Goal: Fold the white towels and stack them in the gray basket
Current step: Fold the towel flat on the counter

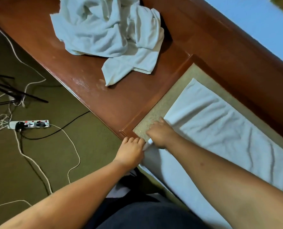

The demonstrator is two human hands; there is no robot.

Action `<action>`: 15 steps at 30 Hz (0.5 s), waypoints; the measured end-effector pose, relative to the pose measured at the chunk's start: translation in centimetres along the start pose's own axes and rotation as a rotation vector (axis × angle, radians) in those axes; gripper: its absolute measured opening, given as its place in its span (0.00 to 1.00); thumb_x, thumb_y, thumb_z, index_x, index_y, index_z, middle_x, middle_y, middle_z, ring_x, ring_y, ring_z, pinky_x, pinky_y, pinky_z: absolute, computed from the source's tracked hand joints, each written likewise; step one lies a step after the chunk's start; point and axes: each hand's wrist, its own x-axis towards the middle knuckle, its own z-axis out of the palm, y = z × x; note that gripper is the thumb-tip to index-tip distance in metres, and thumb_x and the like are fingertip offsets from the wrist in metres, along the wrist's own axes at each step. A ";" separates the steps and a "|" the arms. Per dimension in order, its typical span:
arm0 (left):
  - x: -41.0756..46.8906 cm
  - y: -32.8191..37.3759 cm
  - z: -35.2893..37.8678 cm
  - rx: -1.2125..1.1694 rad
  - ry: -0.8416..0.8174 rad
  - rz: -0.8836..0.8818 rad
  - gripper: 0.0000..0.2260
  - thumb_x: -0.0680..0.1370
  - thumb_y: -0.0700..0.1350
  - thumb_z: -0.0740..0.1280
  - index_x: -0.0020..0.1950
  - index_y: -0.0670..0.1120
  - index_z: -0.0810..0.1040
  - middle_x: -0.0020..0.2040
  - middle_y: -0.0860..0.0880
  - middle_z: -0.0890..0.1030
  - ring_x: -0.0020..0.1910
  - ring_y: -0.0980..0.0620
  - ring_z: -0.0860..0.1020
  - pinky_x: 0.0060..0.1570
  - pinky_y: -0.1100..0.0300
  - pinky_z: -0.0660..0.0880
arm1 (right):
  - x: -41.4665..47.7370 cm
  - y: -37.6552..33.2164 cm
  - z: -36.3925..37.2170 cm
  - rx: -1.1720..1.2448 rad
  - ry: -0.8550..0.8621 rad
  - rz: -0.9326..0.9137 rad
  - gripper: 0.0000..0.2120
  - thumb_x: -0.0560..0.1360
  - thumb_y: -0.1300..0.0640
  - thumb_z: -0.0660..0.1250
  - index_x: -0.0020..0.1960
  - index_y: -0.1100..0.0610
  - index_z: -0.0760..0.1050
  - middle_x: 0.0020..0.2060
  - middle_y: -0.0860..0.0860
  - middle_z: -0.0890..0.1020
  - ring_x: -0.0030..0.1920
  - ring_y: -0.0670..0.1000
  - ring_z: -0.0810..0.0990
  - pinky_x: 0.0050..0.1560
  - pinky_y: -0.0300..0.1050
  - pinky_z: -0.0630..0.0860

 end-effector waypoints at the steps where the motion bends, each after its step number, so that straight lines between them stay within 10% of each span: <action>1: -0.1 -0.1 -0.2 -0.070 -0.023 0.013 0.08 0.74 0.45 0.65 0.52 0.47 0.72 0.46 0.47 0.82 0.48 0.42 0.79 0.50 0.51 0.66 | -0.5 0.3 0.1 -0.004 -0.003 0.004 0.15 0.73 0.60 0.67 0.58 0.50 0.75 0.57 0.50 0.77 0.63 0.54 0.73 0.73 0.56 0.56; 6: -2.3 -0.3 -0.2 -0.320 -0.131 -0.061 0.12 0.75 0.51 0.68 0.53 0.50 0.68 0.41 0.53 0.79 0.40 0.48 0.75 0.45 0.54 0.63 | -5.6 2.0 2.7 0.022 0.299 0.007 0.20 0.72 0.65 0.48 0.58 0.54 0.72 0.54 0.52 0.76 0.55 0.56 0.76 0.59 0.51 0.65; 15: -8.7 12.9 1.9 -0.321 -0.278 0.126 0.07 0.75 0.43 0.65 0.46 0.49 0.66 0.40 0.50 0.74 0.39 0.47 0.71 0.37 0.55 0.59 | -20.4 5.1 14.7 -0.185 0.459 0.419 0.14 0.59 0.67 0.64 0.42 0.55 0.74 0.37 0.52 0.74 0.35 0.56 0.75 0.39 0.48 0.63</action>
